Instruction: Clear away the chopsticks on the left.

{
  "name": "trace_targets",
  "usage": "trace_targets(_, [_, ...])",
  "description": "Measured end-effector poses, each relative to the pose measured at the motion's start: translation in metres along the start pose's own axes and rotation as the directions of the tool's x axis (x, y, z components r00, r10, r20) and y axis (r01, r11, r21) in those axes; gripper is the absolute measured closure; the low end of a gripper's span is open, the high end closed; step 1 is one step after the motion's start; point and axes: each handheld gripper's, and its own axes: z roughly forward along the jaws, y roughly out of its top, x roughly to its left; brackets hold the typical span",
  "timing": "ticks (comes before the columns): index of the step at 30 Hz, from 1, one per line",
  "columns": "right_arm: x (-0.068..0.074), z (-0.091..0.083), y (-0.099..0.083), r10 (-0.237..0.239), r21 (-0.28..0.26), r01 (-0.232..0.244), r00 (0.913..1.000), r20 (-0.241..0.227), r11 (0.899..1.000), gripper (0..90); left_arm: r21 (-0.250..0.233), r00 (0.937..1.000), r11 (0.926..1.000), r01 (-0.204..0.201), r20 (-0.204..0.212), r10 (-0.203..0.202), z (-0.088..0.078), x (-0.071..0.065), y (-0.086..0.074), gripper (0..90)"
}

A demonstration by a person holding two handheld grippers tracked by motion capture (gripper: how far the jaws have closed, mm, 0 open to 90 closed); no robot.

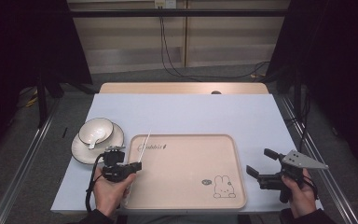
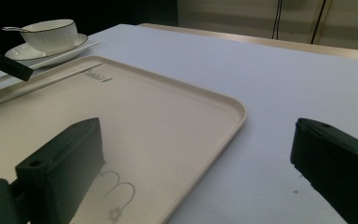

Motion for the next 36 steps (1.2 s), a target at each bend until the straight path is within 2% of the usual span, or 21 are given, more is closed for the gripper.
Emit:
trace_targets(1, [0.0, 0.0, 0.0, 0.0, 0.0, 0.0, 1.0, 0.0, 1.0, 2.3, 0.018, 1.0, 0.9998, -0.007, -0.001, 0.007, 0.0, 0.001, 0.0, 84.6])
trace_targets(3, [0.0, 0.0, 0.0, -0.001, 0.001, 0.001, 1.0, -0.001, 1.0, 2.3, 0.018, 0.9999, 0.9997, 0.015, -0.006, -0.015, 0.005, 0.0, 0.0, 84.6])
trace_targets(4, [0.0, 0.0, 0.0, -0.001, 0.001, 0.001, 1.0, -0.001, 1.0, 2.3, 0.025, 0.9999, 0.9997, 0.003, -0.014, -0.003, 0.006, 0.0, 0.0, 84.7])
trace_targets(6, [0.0, 0.0, 0.0, -0.002, 0.001, 0.002, 1.0, -0.001, 1.0, 2.4, 0.043, 0.9993, 0.999, 0.011, -0.037, -0.009, 0.011, -0.001, 0.001, 84.6])
trace_targets(11, [0.0, 0.0, 0.0, 0.0, 0.002, 0.0, 1.0, -0.002, 1.0, 2.5, 0.056, 0.9989, 0.998, 0.029, -0.039, -0.027, 0.016, 0.0, 0.0, 84.5])
trace_targets(15, [0.0, 0.0, 0.0, -0.001, 0.003, 0.001, 1.0, -0.003, 1.0, 2.5, 0.061, 0.998, 0.998, 0.017, -0.062, -0.013, 0.02, -0.001, -0.001, 84.5])
trace_targets(21, [0.0, 0.0, 0.0, -0.001, 0.002, 0.001, 1.0, -0.005, 1.0, 2.5, 0.05, 0.9977, 0.9985, 0.022, -0.066, -0.018, 0.021, -0.001, -0.001, 84.3])
trace_targets(24, [0.0, 0.0, 0.0, -0.003, 0.002, 0.003, 1.0, -0.005, 1.0, 2.5, 0.055, 0.9979, 0.9985, 0.008, -0.065, -0.004, 0.021, -0.002, -0.002, 84.1])
trace_targets(26, [0.0, 0.0, 0.0, -0.002, 0.002, 0.002, 1.0, -0.006, 1.0, 2.5, 0.053, 0.9985, 0.9985, 0.007, -0.055, -0.004, 0.021, -0.002, -0.002, 81.3])
trace_targets(33, [0.0, 0.0, 0.0, -0.002, 0.003, 0.002, 1.0, -0.006, 1.0, 2.5, 0.056, 0.999, 0.9984, 0.002, -0.044, 0.0, 0.021, -0.002, -0.001, 80.1])
trace_targets(36, [0.0, 0.0, 0.0, -0.003, 0.003, 0.003, 1.0, -0.007, 1.0, 2.5, 0.06, 0.999, 0.9977, -0.031, -0.031, 0.033, 0.021, -0.003, -0.001, 75.1])
